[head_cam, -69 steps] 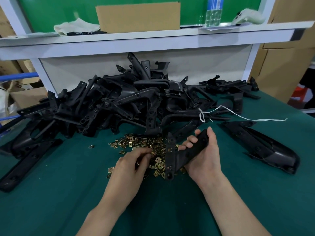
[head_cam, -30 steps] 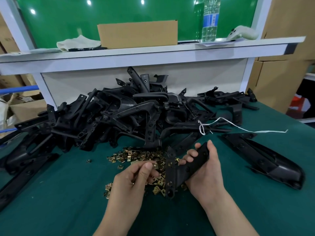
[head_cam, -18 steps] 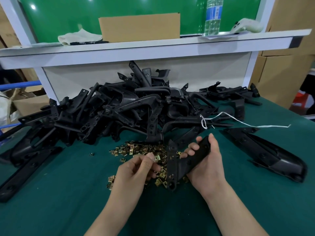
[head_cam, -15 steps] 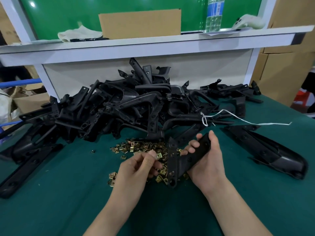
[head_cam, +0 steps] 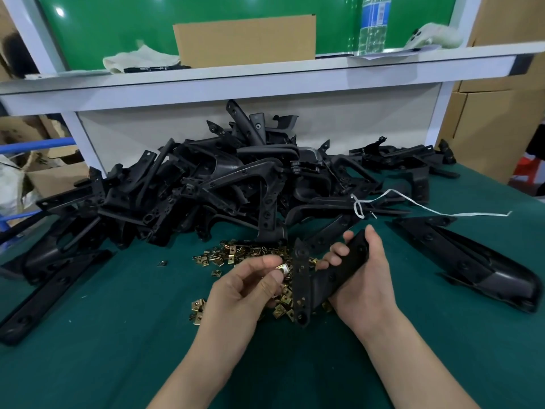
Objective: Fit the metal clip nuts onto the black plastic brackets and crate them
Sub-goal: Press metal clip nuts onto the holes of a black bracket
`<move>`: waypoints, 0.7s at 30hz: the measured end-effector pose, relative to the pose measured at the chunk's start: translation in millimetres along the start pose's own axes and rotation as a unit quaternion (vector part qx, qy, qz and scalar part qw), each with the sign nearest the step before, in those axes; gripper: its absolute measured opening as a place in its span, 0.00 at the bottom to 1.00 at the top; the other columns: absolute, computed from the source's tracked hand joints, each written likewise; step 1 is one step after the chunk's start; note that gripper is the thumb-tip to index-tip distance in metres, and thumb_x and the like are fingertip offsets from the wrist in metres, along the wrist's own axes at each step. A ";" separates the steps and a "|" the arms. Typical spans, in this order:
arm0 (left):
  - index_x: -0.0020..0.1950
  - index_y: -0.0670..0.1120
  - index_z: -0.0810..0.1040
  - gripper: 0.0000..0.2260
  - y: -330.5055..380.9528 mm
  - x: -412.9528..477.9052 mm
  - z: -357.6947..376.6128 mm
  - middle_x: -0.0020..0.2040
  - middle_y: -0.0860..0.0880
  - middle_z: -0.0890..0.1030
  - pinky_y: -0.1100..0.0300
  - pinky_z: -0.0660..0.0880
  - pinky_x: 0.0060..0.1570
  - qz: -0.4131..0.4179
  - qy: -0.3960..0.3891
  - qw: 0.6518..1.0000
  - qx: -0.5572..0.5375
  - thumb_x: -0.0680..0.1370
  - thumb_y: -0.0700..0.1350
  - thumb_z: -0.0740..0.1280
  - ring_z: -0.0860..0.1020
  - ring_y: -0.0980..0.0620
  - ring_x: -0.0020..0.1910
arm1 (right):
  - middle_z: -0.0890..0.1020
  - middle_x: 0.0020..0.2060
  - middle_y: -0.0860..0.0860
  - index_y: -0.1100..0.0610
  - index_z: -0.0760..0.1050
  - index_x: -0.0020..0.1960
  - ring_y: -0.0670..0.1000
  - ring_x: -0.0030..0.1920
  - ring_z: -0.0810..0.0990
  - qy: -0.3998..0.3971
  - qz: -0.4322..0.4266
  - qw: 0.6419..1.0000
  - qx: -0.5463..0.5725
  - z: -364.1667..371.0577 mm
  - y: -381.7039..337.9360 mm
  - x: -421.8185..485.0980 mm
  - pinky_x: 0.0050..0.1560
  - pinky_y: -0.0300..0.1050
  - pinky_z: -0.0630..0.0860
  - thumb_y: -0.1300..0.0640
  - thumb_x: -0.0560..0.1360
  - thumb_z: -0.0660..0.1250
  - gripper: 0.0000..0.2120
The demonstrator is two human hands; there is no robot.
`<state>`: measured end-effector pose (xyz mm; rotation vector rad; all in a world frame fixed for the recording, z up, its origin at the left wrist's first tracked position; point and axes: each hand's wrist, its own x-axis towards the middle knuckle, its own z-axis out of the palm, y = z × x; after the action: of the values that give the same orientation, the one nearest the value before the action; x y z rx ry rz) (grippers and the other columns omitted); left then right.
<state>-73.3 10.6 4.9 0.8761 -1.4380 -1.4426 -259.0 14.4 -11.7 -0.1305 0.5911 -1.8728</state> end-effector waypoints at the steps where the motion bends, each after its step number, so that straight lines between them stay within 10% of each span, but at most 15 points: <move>1: 0.50 0.59 0.85 0.10 0.5 -0.5 0.5 0.40 0.54 0.84 0.70 0.76 0.41 -0.002 -0.001 1.000 -0.001 0.70 0.52 0.72 0.81 0.60 0.40 | 0.70 0.31 0.46 0.51 0.78 0.39 0.47 0.28 0.68 0.000 0.000 1.000 -0.001 0.0 0.4 0.0 0.30 0.42 0.73 0.37 0.75 0.67 0.18; 21: 0.48 0.57 0.85 0.09 2.0 -1.4 4.1 0.37 0.54 0.83 0.67 0.78 0.42 -0.017 -0.010 1.000 0.007 0.70 0.52 0.72 0.79 0.59 0.37 | 0.68 0.29 0.46 0.51 0.80 0.34 0.47 0.27 0.68 -0.005 -0.007 1.000 -0.008 1.2 2.8 -0.8 0.29 0.42 0.73 0.36 0.75 0.68 0.20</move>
<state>-76.4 13.6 7.0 0.9007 -1.4559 -1.4708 -255.9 13.9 -11.8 -0.1549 0.5992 -1.8806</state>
